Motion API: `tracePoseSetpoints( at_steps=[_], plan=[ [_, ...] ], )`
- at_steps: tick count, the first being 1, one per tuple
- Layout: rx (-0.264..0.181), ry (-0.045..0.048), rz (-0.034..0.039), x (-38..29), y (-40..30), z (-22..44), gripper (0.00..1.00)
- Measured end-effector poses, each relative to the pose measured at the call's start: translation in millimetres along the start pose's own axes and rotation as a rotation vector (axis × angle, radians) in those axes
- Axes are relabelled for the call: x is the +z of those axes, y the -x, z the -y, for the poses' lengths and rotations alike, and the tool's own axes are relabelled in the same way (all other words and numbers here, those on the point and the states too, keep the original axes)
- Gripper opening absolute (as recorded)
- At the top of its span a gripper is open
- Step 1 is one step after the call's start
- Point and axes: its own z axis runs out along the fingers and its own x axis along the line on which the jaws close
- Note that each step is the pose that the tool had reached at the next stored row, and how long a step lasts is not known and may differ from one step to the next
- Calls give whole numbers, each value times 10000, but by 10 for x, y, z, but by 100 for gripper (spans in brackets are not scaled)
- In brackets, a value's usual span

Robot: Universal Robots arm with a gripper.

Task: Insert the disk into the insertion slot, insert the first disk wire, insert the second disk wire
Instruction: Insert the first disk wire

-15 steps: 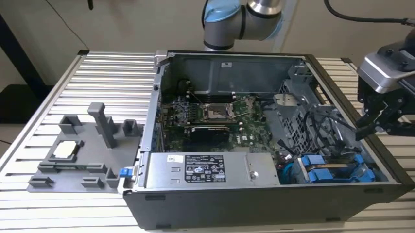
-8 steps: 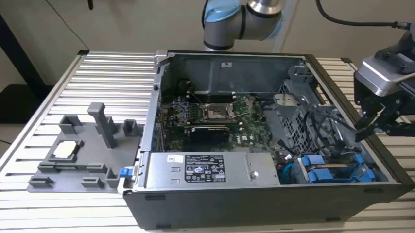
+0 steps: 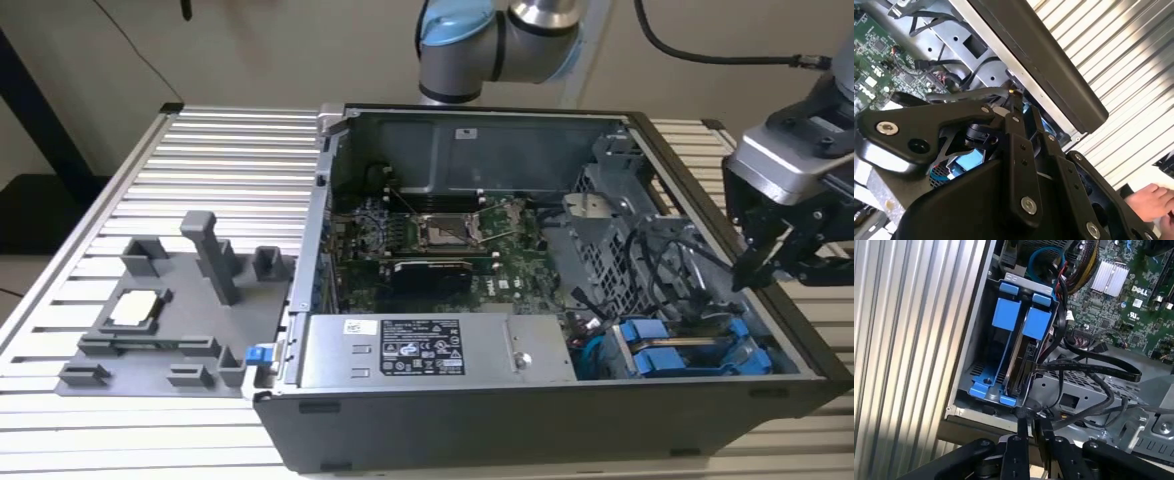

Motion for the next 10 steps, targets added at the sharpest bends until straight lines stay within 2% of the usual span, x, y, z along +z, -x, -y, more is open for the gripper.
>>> tracePoseSetpoints(
  at_steps=[3,6,10],
  plan=[
    [-8,-109,-31,32,53,-31,24],
    [-82,-197,-41,49,89,-27,24],
    [-252,-204,-7,51,103,-23,26]
  ],
)
